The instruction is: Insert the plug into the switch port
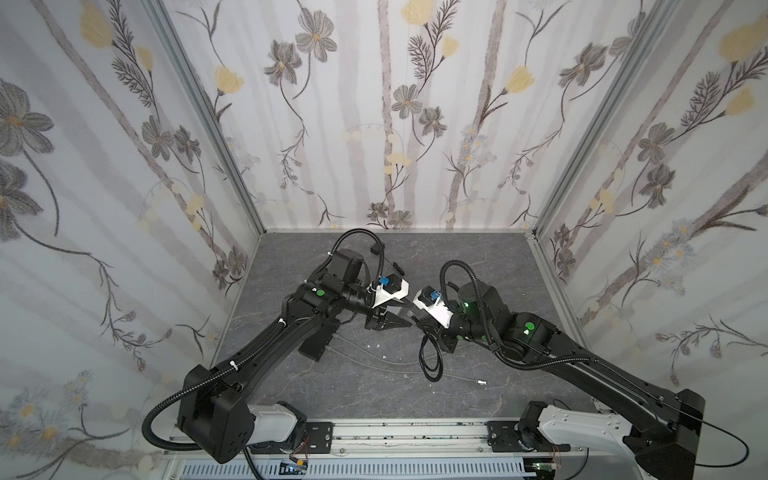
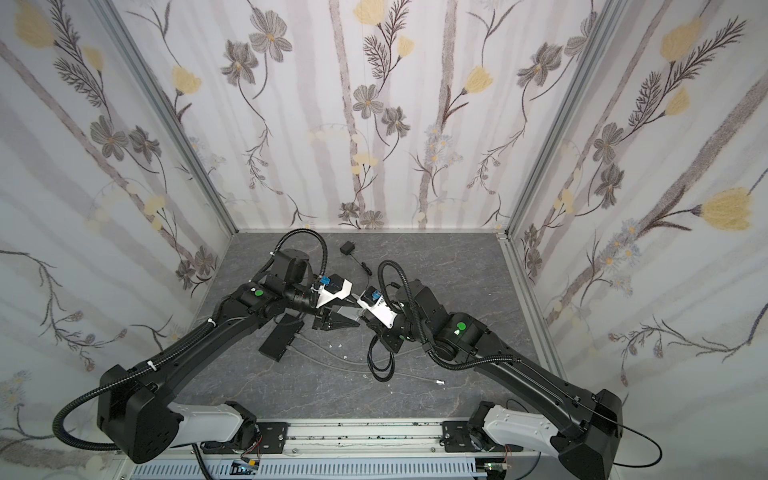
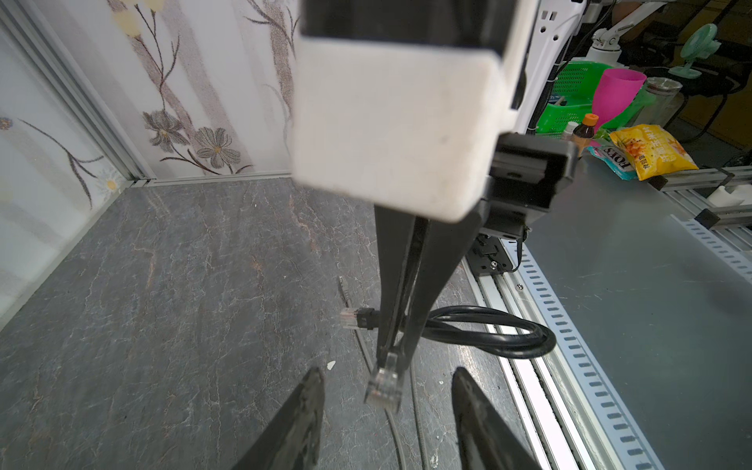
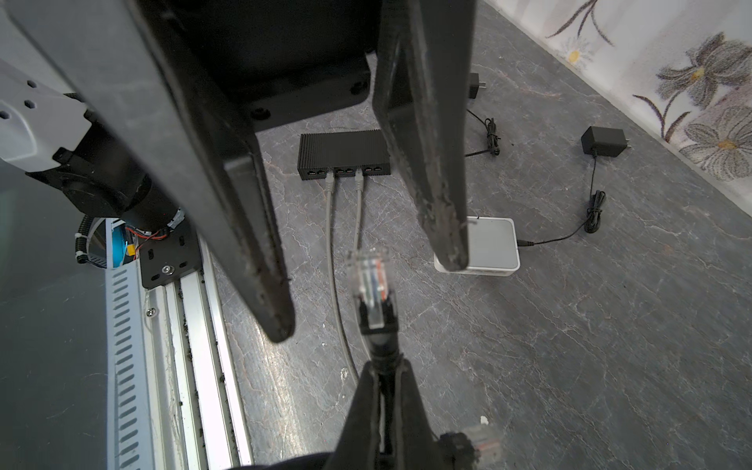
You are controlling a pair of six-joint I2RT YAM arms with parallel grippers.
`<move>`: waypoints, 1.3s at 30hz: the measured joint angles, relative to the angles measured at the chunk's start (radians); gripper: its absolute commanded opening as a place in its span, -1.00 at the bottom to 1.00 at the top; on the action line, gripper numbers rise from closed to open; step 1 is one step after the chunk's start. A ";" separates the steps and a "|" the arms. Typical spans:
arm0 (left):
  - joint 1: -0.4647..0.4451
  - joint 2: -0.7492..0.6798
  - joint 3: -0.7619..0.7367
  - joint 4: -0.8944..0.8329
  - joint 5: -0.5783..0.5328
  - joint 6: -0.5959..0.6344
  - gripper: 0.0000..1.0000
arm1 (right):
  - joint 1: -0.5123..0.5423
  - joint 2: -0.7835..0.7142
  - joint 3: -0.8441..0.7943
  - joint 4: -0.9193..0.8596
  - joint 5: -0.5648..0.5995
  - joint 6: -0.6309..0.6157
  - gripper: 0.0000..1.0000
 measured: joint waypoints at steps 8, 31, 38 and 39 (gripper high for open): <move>-0.001 0.000 0.012 -0.021 -0.004 0.027 -0.62 | -0.001 0.006 0.012 0.001 -0.008 0.000 -1.00; -0.001 -0.011 0.020 -0.052 -0.020 0.044 -1.00 | -0.006 -0.046 -0.039 0.069 -0.042 0.003 -0.54; -0.001 -0.015 0.020 -0.052 -0.020 0.043 -1.00 | -0.019 -0.033 -0.048 0.111 -0.068 0.003 -0.57; -0.001 -0.016 0.020 -0.052 -0.020 0.043 -1.00 | -0.022 -0.031 -0.048 0.113 -0.072 0.003 -0.57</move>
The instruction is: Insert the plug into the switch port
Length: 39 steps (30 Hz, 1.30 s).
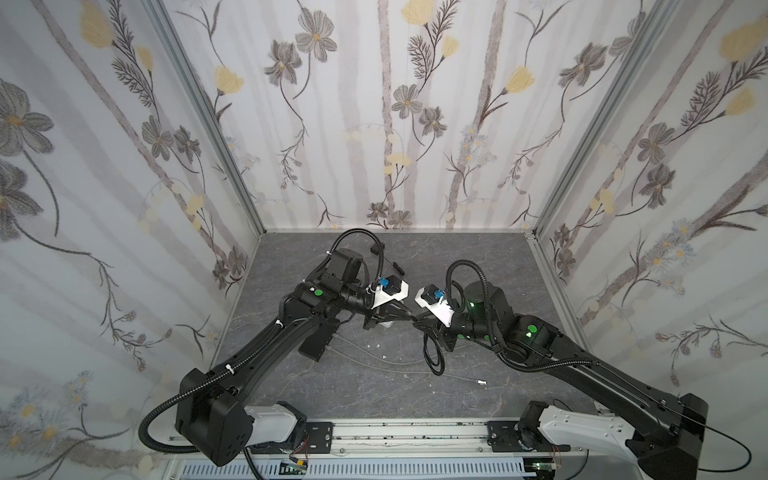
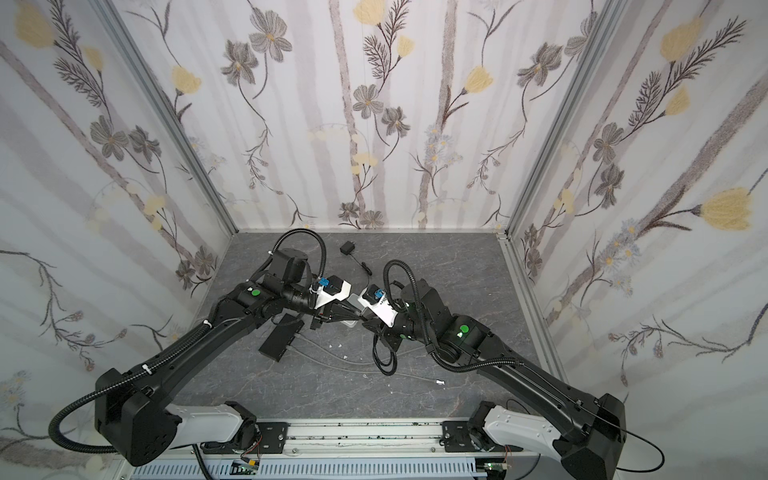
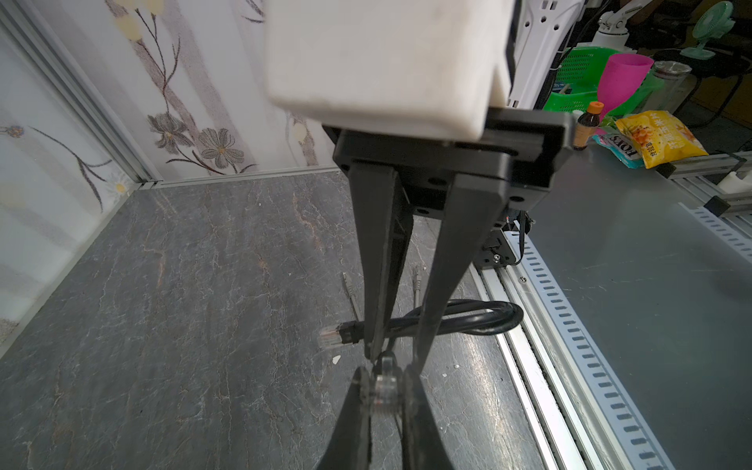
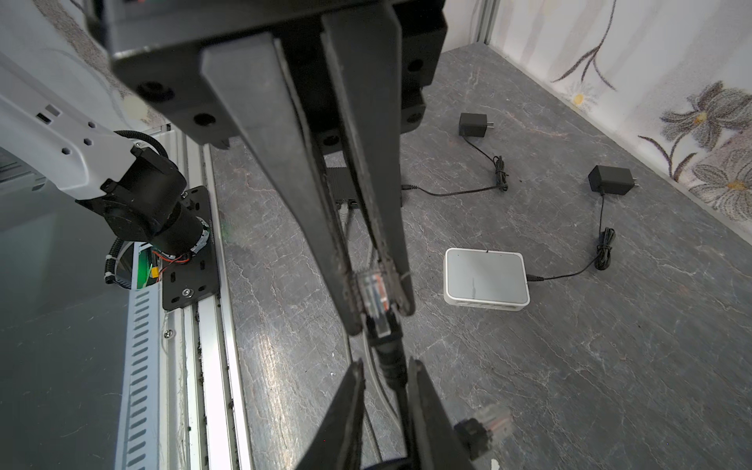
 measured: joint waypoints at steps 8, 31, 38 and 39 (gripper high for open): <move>0.001 -0.003 0.000 0.000 0.000 -0.001 -1.00 | -0.014 0.002 -0.035 0.050 -0.035 -0.002 -0.72; 0.003 -0.002 -0.023 0.077 -0.115 -0.092 0.98 | -0.075 -0.059 -0.087 0.079 -0.040 -0.011 -1.00; 0.091 0.193 0.141 0.081 -0.352 -0.358 0.68 | -0.093 0.105 -0.051 0.049 0.111 -0.039 -1.00; 0.111 0.245 0.195 0.064 -0.386 -0.399 0.56 | -0.096 0.152 -0.031 0.038 0.143 -0.046 -1.00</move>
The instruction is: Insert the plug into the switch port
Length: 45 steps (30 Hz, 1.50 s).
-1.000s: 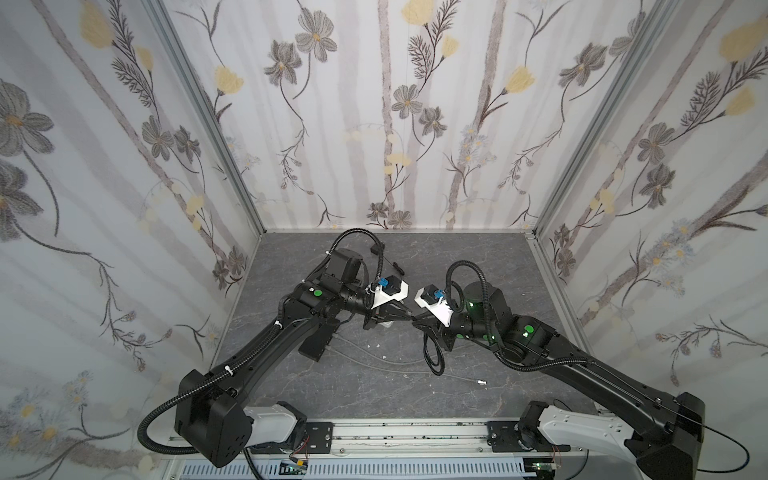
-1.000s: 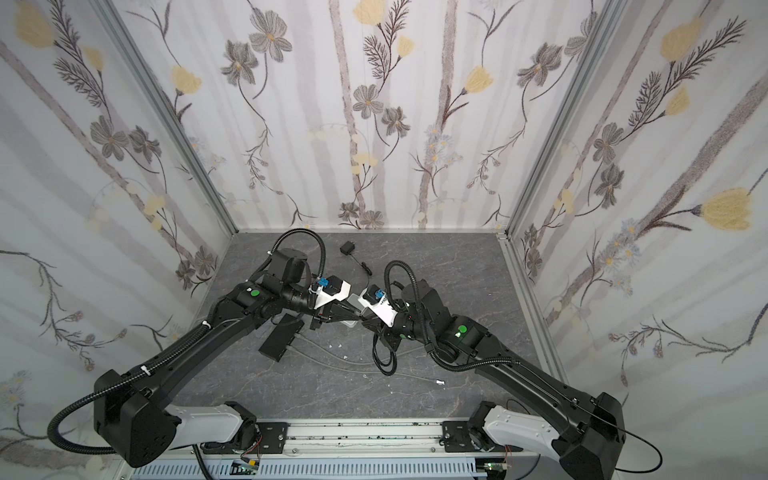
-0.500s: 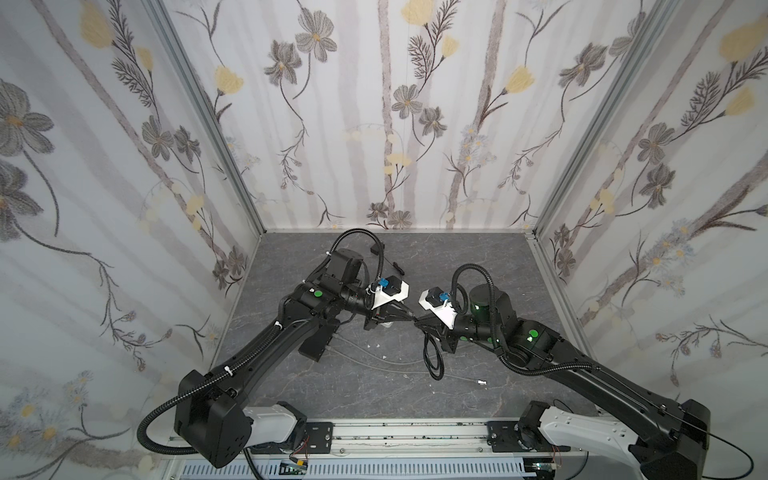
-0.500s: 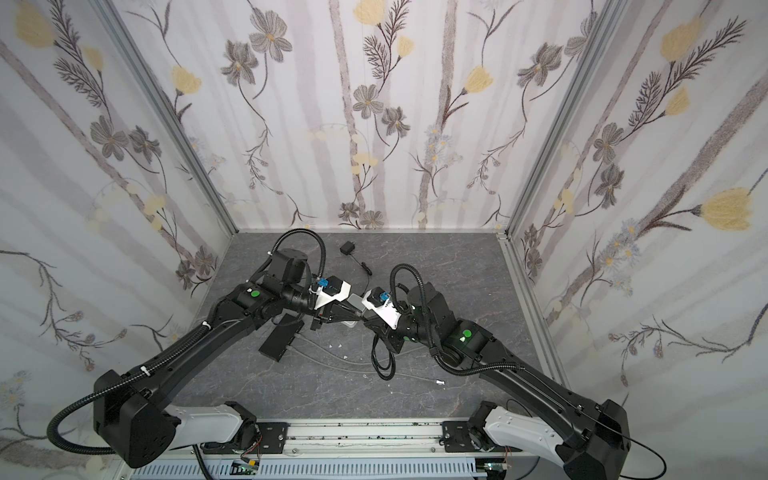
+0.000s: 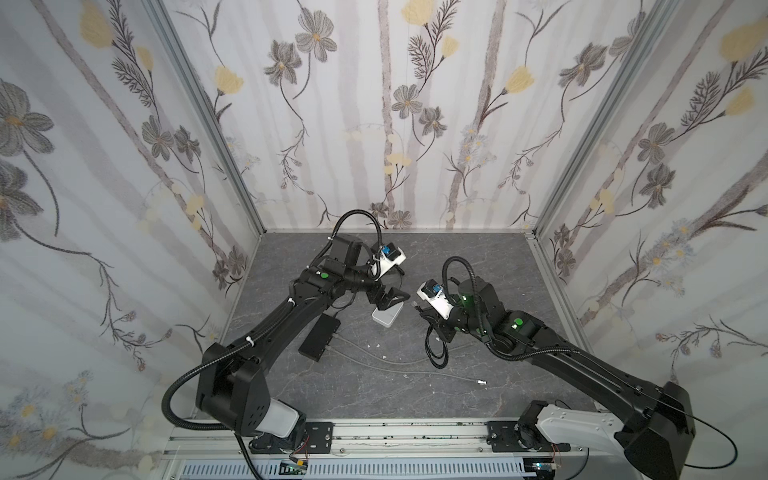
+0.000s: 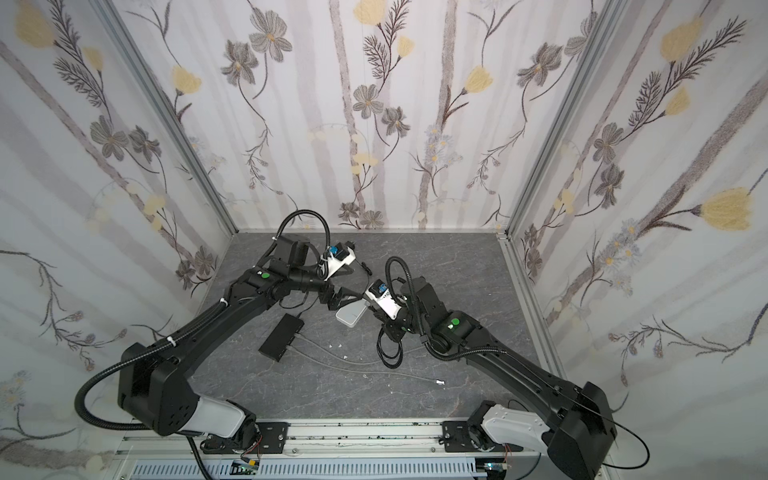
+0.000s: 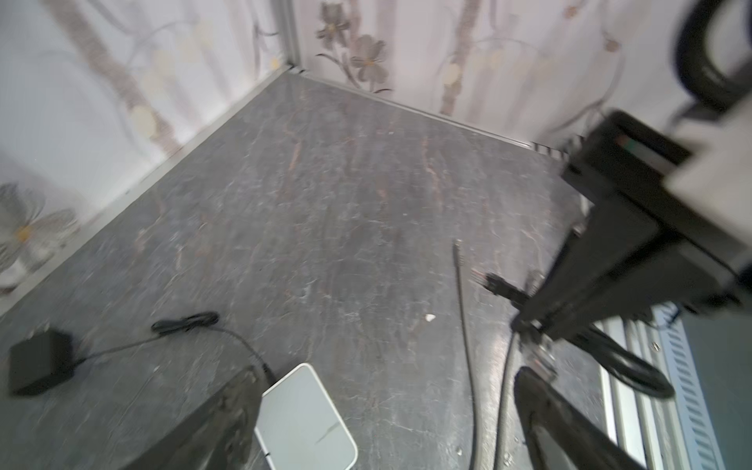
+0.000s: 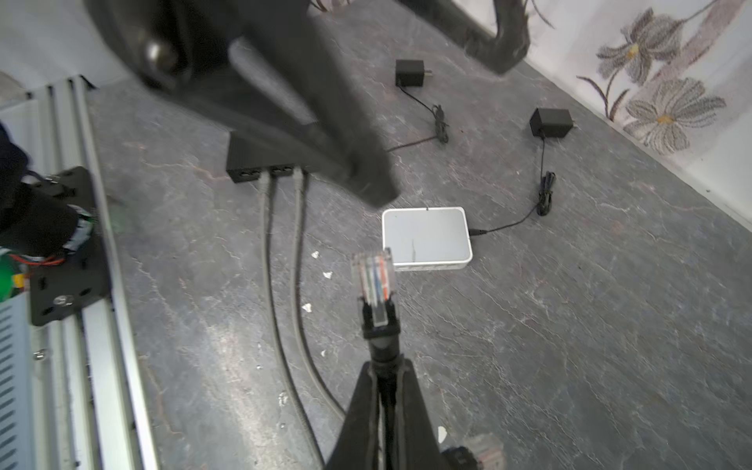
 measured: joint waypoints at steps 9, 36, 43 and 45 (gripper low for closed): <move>0.113 0.427 0.340 -0.296 -0.184 -0.272 0.36 | -0.015 0.367 0.122 -0.009 0.157 -0.030 -1.00; 0.101 0.675 0.441 -0.524 -0.105 -0.470 -0.05 | 0.001 0.705 0.274 -0.031 0.192 -0.084 -1.00; 0.090 0.689 0.446 -0.546 -0.110 -0.468 -0.05 | 0.012 0.734 0.315 -0.044 0.177 -0.079 -1.00; 0.088 0.694 0.447 -0.550 -0.111 -0.468 -0.05 | 0.016 0.741 0.326 -0.044 0.176 -0.077 -1.00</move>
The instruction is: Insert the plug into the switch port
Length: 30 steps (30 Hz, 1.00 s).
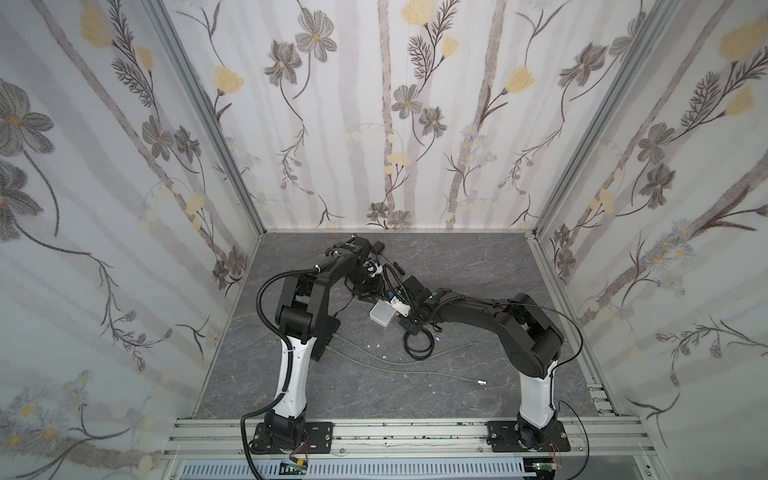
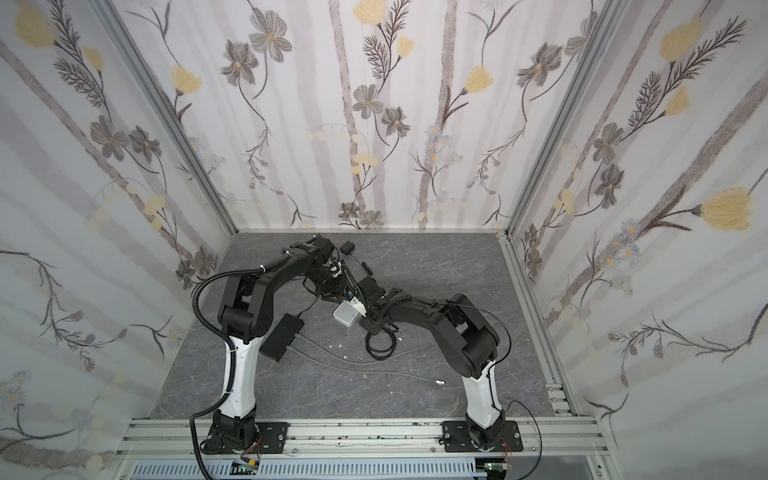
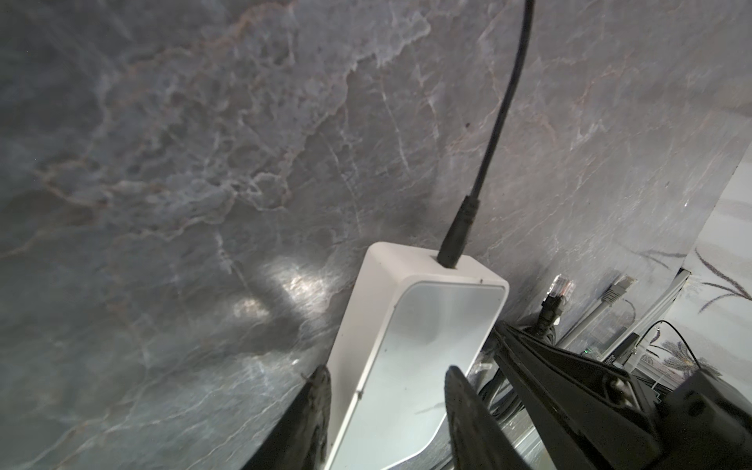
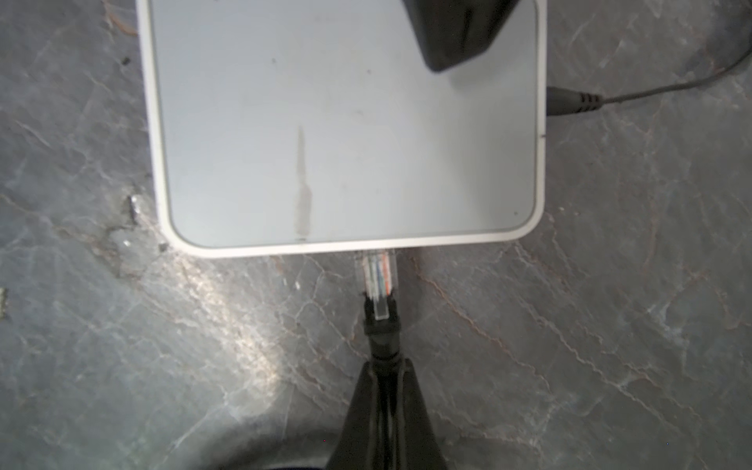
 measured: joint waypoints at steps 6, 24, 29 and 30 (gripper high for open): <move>-0.005 0.006 0.002 -0.004 -0.013 0.002 -0.08 | 0.005 0.009 0.016 -0.013 -0.006 0.011 -1.00; -0.014 0.014 -0.008 0.016 -0.026 -0.002 -0.20 | 0.001 0.057 0.107 -0.124 -0.008 0.079 -1.00; -0.017 0.011 -0.008 0.018 -0.039 -0.006 -0.20 | 0.001 0.056 0.102 -0.119 -0.002 0.079 -1.00; -0.017 0.010 -0.008 0.018 -0.040 -0.007 -0.20 | 0.001 0.057 0.104 -0.121 -0.002 0.081 -1.00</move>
